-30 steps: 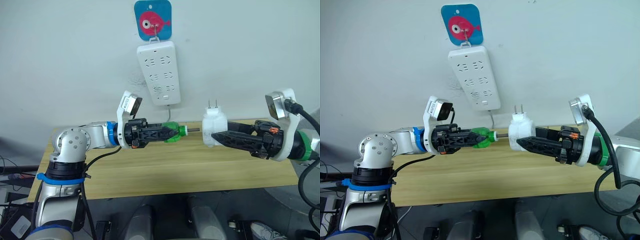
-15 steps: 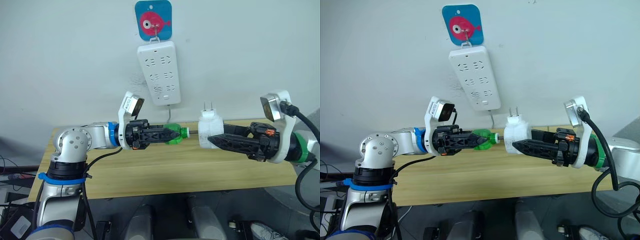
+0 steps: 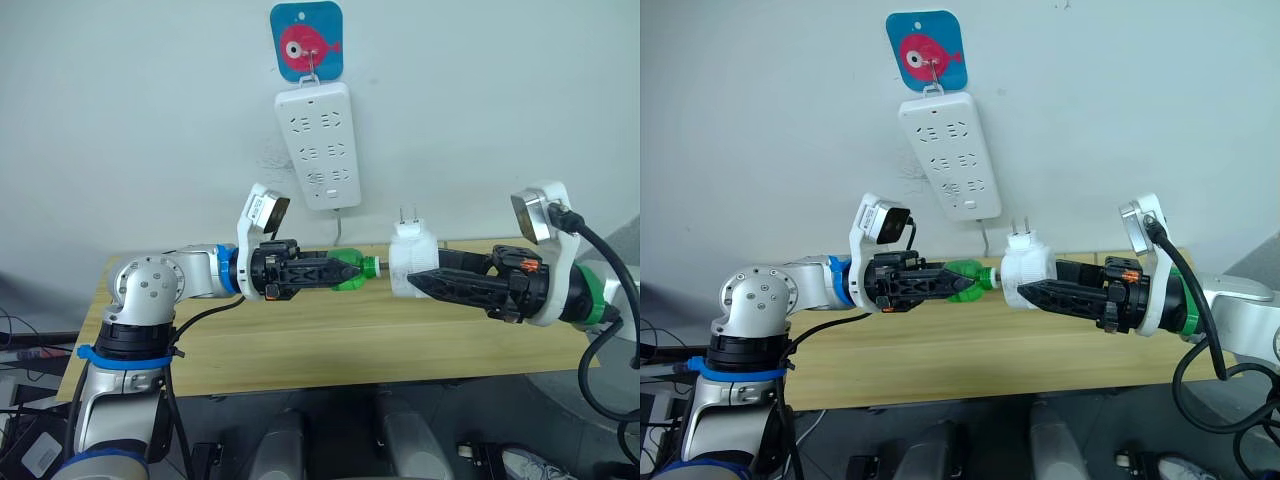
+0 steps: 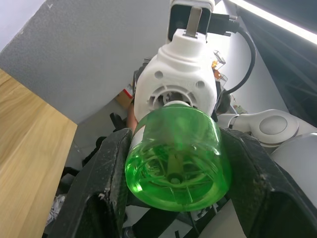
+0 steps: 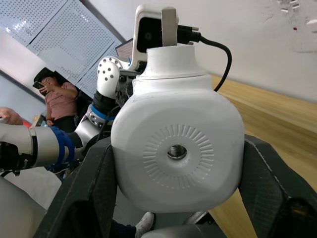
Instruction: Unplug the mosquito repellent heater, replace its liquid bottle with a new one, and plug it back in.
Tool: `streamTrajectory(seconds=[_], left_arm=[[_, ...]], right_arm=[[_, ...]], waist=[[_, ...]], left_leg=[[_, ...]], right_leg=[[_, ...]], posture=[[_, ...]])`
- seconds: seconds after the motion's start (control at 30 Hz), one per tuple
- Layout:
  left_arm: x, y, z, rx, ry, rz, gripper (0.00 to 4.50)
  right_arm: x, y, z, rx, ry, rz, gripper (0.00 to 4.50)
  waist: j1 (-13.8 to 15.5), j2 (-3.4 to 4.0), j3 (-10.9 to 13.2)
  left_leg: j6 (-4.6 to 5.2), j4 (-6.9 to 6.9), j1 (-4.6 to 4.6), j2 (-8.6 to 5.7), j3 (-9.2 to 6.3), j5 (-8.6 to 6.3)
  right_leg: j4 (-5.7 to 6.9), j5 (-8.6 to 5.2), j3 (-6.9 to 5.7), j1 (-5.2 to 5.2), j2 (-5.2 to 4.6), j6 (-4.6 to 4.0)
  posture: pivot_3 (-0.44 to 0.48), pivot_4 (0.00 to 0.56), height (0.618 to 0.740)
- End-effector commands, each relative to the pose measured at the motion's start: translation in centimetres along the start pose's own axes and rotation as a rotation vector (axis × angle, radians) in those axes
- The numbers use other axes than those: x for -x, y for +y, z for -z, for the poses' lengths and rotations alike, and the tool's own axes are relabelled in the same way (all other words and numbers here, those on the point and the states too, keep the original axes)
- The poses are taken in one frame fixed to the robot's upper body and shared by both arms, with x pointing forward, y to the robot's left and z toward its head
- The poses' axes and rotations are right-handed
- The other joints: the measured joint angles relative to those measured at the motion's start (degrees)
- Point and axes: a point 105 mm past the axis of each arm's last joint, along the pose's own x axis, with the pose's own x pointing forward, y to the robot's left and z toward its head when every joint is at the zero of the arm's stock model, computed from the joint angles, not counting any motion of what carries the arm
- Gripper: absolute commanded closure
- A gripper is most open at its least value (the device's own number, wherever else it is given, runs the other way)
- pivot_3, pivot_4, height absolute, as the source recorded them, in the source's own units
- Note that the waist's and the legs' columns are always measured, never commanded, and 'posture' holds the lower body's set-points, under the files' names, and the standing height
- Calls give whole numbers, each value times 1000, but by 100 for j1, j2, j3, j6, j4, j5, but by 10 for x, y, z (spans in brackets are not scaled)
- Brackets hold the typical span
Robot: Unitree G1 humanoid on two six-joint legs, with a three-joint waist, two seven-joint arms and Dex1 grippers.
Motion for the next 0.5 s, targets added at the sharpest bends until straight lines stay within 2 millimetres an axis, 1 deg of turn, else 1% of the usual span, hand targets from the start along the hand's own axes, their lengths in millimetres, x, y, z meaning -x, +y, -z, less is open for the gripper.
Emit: streamTrajectory(seconds=[0.03,0.17,0.37,0.5], left_arm=[[-7,-10,3,-32,34,53,2138],[-7,-10,3,-32,30,54,2138],[-8,-9,5,-34,39,55,2138],[-9,-9,6,-37,48,60,2138]], right_arm=[[-2,10,-7,35,-26,-33,1550],[-1,12,-4,27,-10,-46,1550],[-6,19,-1,16,-3,-88,1550],[-8,21,-1,14,-1,-97,1550]], waist=[[0,0,0],[0,0,0],[0,0,0],[0,0,0]], left_leg=[[0,0,0,0,1,0],[0,0,0,0,0,0],[0,0,0,0,0,0],[0,0,0,0,1,0]], right_leg=[[0,0,0,0,0,0],[1,0,0,0,0,0],[2,0,0,0,-1,0],[2,0,0,0,0,0]], posture=[[-170,169,740],[-170,169,740],[-172,167,740],[-172,169,740]])
